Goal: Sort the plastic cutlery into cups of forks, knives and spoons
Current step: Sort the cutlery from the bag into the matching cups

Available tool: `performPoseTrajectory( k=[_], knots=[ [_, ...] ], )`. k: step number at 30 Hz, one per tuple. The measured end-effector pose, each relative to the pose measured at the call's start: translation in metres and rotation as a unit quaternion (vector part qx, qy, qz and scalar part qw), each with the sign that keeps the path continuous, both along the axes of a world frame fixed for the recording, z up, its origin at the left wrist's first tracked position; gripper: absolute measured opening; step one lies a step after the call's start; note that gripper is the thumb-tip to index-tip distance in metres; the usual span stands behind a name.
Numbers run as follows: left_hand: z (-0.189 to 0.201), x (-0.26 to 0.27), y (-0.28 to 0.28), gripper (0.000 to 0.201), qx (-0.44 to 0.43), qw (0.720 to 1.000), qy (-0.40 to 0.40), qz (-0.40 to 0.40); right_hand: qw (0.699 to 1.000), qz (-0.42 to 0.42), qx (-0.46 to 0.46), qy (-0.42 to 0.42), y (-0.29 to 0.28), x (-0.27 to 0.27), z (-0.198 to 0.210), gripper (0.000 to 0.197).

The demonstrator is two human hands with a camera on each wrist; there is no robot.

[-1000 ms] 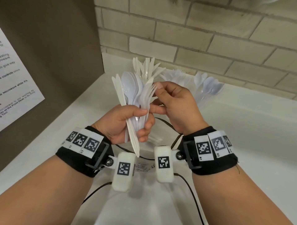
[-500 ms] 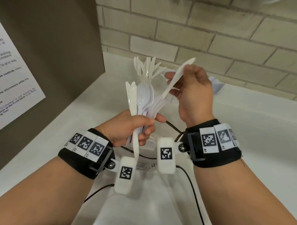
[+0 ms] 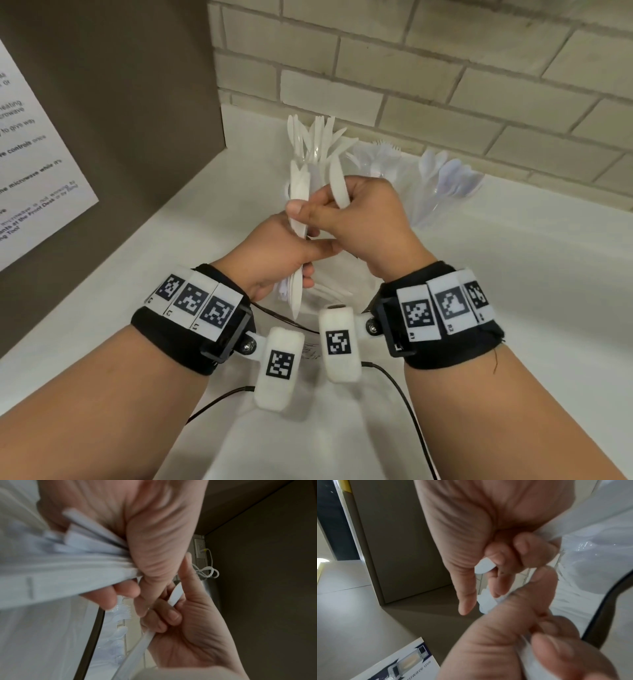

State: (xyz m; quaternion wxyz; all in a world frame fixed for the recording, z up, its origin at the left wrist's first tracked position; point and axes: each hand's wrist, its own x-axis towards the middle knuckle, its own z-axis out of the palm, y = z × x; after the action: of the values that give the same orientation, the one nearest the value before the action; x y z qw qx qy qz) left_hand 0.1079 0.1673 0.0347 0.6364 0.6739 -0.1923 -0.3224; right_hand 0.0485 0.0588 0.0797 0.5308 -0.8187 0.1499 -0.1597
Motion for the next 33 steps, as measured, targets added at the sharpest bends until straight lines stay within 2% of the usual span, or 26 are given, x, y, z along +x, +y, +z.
performPoseTrajectory(
  k=[5, 9, 11, 14, 17, 23, 27, 30, 33],
  knots=[
    [-0.002, 0.000, 0.001, 0.042, 0.004, 0.999, -0.027, -0.017, 1.000, -0.001, -0.017, 0.009, 0.003, 0.004, -0.006, 0.027],
    [-0.006, 0.000, 0.002, 0.049, 0.007, 0.999, -0.027, -0.021, 0.998, 0.005, 0.057, 0.020, 0.002, 0.002, -0.004, 0.018],
    [-0.006, 0.000, 0.004, 0.043, -0.005, 1.000, -0.019, -0.024, 0.997, -0.006, 0.081, 0.017, -0.002, 0.002, -0.004, 0.013],
    [-0.003, -0.004, 0.005, 0.031, -0.047, 0.999, 0.014, -0.017, 0.995, -0.031, 0.099, 0.009, -0.007, 0.004, -0.003, 0.014],
    [-0.002, -0.009, 0.003, 0.032, -0.077, 0.996, 0.035, -0.015, 0.990, -0.059, 0.126, -0.008, -0.009, 0.005, 0.001, 0.015],
    [-0.002, -0.006, 0.004, 0.050, -0.109, 0.987, 0.112, -0.029, 0.967, -0.091, 0.218, -0.092, -0.015, 0.007, 0.008, 0.009],
    [-0.003, -0.001, 0.009, 0.026, -0.138, 0.973, 0.180, -0.033, 0.935, -0.092, 0.315, -0.136, -0.022, 0.006, 0.016, 0.008],
    [-0.003, 0.001, 0.012, 0.032, -0.154, 0.966, 0.200, -0.060, 0.933, -0.109, 0.318, -0.129, -0.027, 0.005, 0.019, 0.013],
    [-0.003, 0.001, 0.014, 0.038, -0.150, 0.962, 0.207, -0.097, 0.964, -0.104, 0.238, -0.055, -0.027, 0.005, 0.014, 0.021]
  ],
)
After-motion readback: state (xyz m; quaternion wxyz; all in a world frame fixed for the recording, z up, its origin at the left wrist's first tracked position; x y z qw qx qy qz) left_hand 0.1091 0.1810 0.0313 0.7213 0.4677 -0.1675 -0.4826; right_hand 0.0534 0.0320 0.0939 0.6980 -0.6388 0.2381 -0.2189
